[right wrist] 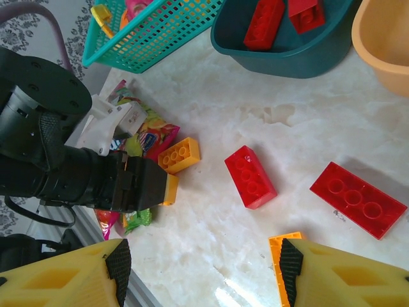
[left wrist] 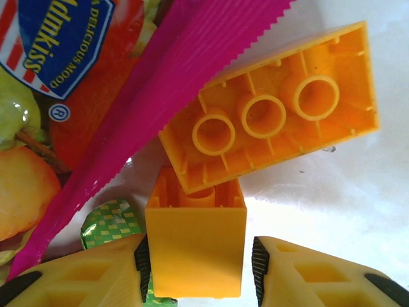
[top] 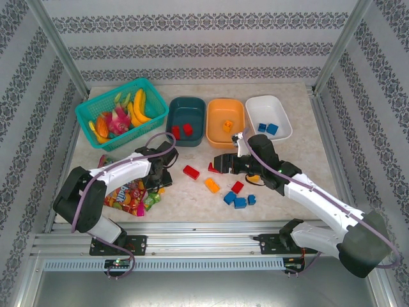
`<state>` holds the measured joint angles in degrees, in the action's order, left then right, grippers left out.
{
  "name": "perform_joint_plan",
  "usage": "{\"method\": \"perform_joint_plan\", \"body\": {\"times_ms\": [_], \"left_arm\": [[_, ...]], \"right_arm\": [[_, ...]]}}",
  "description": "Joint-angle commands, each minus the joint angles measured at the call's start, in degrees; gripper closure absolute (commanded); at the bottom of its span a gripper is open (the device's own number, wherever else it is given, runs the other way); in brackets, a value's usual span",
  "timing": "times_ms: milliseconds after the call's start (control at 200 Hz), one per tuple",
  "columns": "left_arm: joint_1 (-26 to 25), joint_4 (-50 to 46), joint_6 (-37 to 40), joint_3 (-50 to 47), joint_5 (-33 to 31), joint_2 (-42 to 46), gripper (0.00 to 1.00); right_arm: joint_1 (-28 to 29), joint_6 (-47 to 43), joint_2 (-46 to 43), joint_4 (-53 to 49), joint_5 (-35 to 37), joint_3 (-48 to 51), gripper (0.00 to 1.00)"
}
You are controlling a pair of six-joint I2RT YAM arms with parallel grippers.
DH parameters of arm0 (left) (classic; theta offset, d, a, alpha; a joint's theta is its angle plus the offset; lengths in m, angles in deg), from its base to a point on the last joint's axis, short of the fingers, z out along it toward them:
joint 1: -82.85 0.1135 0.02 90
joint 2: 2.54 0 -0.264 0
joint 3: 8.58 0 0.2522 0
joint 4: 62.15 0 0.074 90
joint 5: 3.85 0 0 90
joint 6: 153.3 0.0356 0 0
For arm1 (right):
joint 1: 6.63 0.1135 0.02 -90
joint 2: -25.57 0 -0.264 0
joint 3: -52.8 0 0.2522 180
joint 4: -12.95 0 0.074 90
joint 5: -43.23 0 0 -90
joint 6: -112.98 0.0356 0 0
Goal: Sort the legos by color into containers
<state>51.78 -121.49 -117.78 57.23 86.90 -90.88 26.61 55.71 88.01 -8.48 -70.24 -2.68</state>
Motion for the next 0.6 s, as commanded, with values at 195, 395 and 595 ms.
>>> {"method": "perform_joint_plan", "body": {"times_ms": [195,395,595], "left_arm": [[-0.57,0.50,2.51,-0.28,-1.73,-1.79,0.67],[-1.33,-3.87,3.74,9.26,-0.84,1.96,0.74],[-2.57,-5.25,8.54,28.21,1.18,-4.95,0.75]], "right_arm": [[0.25,0.85,0.25,0.38,-0.07,-0.97,0.35],[-1.41,1.09,-4.43,-3.79,10.06,-2.89,0.35],[-8.42,5.97,-9.98,0.38,17.74,-1.34,0.29]]}}
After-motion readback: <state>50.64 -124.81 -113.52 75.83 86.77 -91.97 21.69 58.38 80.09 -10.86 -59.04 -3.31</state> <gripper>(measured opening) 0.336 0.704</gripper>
